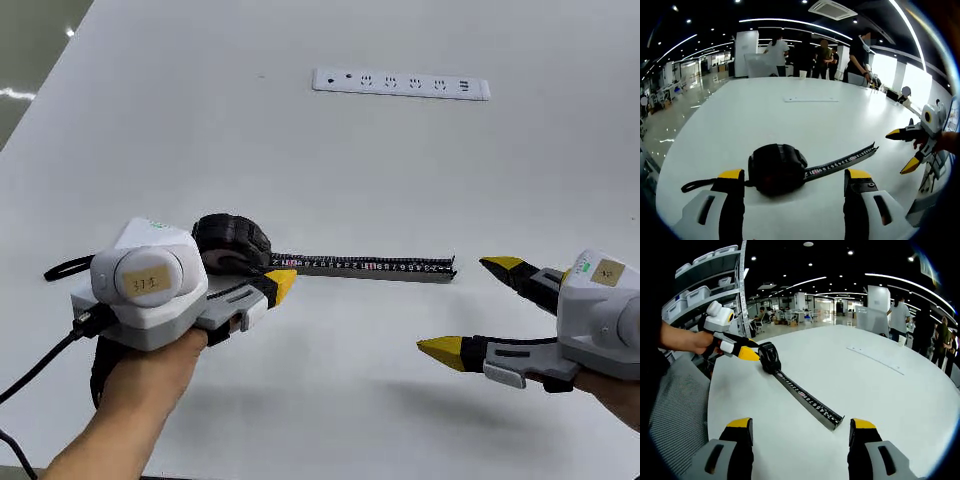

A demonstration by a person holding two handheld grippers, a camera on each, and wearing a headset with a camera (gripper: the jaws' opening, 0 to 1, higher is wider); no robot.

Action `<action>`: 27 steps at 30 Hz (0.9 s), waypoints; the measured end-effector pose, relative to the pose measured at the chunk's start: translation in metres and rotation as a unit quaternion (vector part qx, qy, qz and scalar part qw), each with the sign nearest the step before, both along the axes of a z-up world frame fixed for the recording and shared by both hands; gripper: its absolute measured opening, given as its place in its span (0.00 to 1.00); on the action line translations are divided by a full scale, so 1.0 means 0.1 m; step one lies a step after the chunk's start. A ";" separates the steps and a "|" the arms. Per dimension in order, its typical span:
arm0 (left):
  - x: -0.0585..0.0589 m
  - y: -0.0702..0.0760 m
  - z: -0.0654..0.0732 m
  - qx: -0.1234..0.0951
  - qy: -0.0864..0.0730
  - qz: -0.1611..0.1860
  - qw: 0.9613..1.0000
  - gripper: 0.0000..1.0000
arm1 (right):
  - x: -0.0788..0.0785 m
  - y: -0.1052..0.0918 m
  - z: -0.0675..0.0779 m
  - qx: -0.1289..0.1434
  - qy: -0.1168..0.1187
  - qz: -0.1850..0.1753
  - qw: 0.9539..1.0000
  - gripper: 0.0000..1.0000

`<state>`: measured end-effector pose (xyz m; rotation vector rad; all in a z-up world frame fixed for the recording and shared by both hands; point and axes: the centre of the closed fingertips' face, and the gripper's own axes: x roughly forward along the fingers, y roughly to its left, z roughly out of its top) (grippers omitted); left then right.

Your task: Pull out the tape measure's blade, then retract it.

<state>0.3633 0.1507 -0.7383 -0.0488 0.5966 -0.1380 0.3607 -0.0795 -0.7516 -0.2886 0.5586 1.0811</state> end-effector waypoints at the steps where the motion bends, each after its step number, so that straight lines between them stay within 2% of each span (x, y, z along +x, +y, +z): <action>1: 0.01 0.01 -0.01 0.000 0.001 0.004 1.000 0.78 | 0.01 0.00 0.00 -0.001 -0.001 0.003 1.000 0.77; 10: 0.09 0.08 -0.08 -0.003 0.015 0.032 0.999 0.73 | 0.10 0.03 -0.06 -0.009 -0.003 0.035 0.999 0.69; 16: 0.12 0.08 -0.12 -0.006 0.025 0.043 0.999 0.72 | 0.15 0.02 -0.09 -0.018 -0.003 0.052 0.998 0.64; 27: 0.17 0.14 -0.16 -0.014 0.033 0.066 0.997 0.68 | 0.26 0.01 -0.16 -0.032 -0.011 0.080 0.996 0.53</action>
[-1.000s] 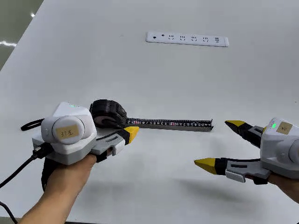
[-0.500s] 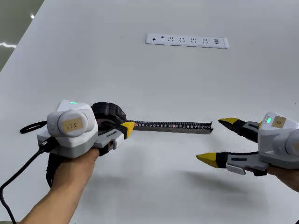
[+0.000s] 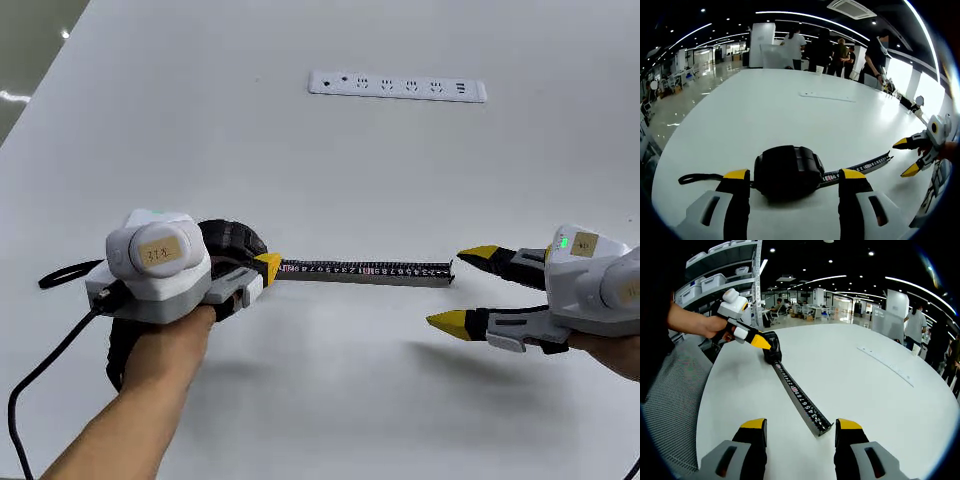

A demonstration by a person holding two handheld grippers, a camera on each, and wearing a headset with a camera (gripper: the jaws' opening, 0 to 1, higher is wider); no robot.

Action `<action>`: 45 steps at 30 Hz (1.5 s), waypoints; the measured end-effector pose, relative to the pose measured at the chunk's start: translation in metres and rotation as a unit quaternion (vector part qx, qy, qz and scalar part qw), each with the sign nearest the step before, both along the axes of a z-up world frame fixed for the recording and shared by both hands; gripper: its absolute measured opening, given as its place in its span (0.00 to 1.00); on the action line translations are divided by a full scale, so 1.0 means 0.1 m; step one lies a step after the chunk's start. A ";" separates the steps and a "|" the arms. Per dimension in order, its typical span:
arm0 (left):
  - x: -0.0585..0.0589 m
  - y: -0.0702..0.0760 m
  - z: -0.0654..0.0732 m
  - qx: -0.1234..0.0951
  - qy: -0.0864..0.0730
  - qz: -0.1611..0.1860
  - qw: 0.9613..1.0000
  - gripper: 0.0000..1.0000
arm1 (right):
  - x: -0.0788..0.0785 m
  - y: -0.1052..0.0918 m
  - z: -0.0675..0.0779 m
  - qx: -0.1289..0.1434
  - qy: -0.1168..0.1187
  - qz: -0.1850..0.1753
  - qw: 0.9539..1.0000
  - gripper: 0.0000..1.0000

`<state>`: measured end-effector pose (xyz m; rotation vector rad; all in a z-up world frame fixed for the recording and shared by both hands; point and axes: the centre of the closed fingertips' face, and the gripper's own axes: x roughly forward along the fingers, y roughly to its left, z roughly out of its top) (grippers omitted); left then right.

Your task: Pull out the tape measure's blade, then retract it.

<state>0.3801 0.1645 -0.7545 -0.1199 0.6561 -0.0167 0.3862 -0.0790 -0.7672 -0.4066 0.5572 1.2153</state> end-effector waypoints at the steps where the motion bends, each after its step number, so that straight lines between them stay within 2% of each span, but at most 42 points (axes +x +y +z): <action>1: 0.01 0.01 0.00 -0.002 0.000 0.001 1.000 0.68 | 0.03 -0.01 -0.01 -0.001 0.000 0.002 1.000 0.52; 13: 0.07 0.05 -0.05 -0.013 0.012 0.019 1.000 0.62 | 0.15 -0.04 -0.13 -0.019 -0.001 0.035 0.999 0.38; 21: 0.10 0.05 -0.09 -0.012 0.020 0.021 0.999 0.60 | 0.23 -0.05 -0.19 -0.032 -0.006 0.056 0.998 0.30; 27: 0.12 0.07 -0.12 -0.013 0.024 0.025 0.999 0.59 | 0.24 -0.04 -0.26 -0.042 -0.005 0.082 0.996 0.24; 29: 0.13 0.07 -0.12 -0.013 0.024 0.025 0.999 0.60 | 0.25 -0.04 -0.29 -0.050 -0.011 0.092 0.994 0.22; 34: 0.13 0.07 -0.13 -0.016 0.024 0.025 0.999 0.60 | 0.30 -0.05 -0.30 -0.051 -0.015 0.100 0.994 0.16; 45: 0.13 0.07 -0.14 -0.017 0.027 0.024 0.999 0.60 | 0.28 -0.05 -0.32 -0.057 -0.019 0.123 0.991 0.13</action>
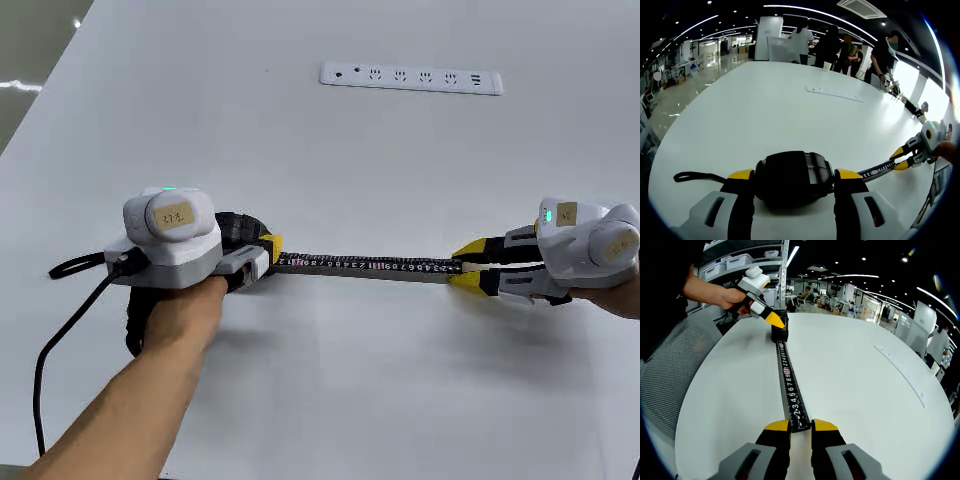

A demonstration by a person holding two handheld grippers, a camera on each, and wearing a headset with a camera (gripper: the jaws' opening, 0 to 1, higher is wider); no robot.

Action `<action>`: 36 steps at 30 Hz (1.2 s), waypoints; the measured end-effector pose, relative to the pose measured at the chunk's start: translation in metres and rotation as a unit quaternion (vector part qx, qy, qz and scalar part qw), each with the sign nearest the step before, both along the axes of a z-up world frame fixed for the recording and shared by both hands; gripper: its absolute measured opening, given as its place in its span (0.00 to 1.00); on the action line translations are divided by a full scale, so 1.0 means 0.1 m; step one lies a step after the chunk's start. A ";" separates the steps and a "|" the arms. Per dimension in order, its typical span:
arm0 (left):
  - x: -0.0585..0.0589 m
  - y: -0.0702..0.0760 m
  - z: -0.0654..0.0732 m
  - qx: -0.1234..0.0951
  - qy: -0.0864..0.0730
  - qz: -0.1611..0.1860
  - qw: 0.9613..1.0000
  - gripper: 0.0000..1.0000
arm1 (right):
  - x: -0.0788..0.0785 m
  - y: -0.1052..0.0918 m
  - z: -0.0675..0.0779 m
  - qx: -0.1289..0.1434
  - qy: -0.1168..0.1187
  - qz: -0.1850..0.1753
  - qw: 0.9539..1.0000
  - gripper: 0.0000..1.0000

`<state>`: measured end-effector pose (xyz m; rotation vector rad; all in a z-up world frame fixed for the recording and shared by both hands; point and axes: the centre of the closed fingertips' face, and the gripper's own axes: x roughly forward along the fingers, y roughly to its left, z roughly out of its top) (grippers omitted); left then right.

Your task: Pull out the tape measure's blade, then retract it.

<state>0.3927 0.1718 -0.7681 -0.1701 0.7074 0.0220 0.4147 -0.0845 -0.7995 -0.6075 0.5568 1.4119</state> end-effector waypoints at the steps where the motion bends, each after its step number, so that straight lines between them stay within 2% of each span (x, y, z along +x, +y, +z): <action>1: 0.00 0.00 0.00 0.001 0.000 0.000 1.000 0.60 | 0.00 0.00 0.00 0.000 -0.001 0.001 1.000 0.13; 15: -0.01 0.00 -0.01 0.010 0.013 -0.002 1.000 0.58 | -0.01 0.00 0.01 -0.001 0.001 -0.002 1.000 0.11; 23: -0.02 0.01 -0.02 0.019 0.015 -0.002 1.000 0.55 | 0.00 0.00 0.01 -0.004 0.001 -0.003 1.000 0.11; 36: -0.02 0.02 -0.01 0.017 0.015 -0.009 1.000 0.54 | 0.00 0.00 0.00 -0.003 0.004 -0.003 1.000 0.10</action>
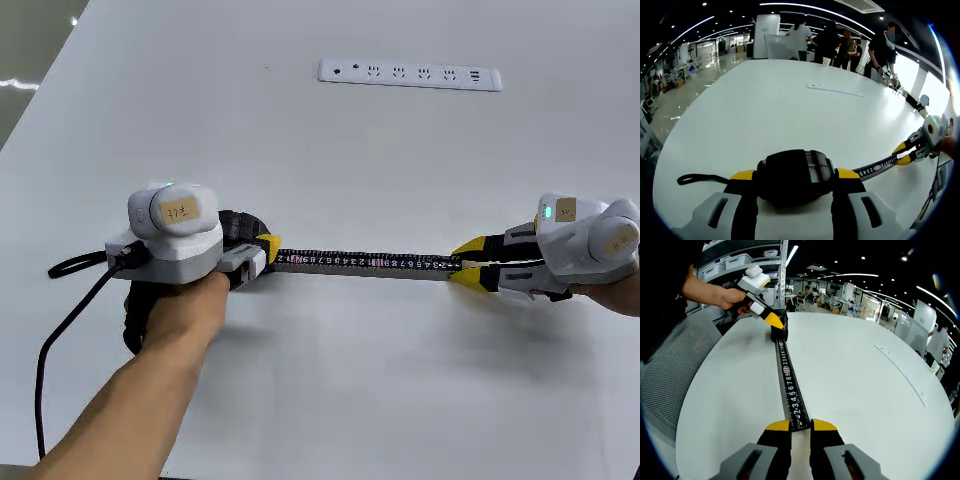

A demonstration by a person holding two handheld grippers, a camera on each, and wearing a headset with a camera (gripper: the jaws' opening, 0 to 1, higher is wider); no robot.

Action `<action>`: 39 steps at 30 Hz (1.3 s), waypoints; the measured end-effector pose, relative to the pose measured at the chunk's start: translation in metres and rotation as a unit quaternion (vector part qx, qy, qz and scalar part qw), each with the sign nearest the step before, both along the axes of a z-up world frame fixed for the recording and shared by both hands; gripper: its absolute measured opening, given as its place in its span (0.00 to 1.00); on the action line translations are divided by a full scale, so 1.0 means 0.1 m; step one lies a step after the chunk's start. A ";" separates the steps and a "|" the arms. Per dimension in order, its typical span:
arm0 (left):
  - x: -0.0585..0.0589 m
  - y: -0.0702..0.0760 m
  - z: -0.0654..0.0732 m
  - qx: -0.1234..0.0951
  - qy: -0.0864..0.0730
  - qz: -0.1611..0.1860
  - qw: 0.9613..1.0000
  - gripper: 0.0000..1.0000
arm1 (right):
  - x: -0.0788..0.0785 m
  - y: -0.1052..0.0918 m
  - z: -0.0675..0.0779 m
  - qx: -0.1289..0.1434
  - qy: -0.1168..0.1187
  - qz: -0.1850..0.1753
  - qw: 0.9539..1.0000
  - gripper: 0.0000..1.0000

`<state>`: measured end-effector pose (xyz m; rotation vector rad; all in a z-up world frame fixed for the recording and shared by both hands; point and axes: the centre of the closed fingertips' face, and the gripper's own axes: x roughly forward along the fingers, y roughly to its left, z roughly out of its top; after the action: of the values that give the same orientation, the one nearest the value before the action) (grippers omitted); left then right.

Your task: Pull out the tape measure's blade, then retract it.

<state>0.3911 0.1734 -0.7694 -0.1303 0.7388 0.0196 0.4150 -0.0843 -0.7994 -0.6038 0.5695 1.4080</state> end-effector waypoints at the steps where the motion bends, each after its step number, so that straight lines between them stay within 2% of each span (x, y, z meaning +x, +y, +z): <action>1: 0.00 0.00 0.00 -0.001 0.000 0.000 1.000 0.54 | 0.00 0.00 0.00 0.000 0.000 0.000 1.000 0.10; 39: -0.01 -0.01 0.01 -0.017 -0.001 -0.014 1.000 0.54 | -0.01 0.06 -0.01 -0.002 0.007 0.005 1.000 0.10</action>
<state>0.3897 0.1727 -0.7687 -0.1525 0.7385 -0.0192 0.4141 -0.0784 -0.7999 -0.6003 0.5817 1.4220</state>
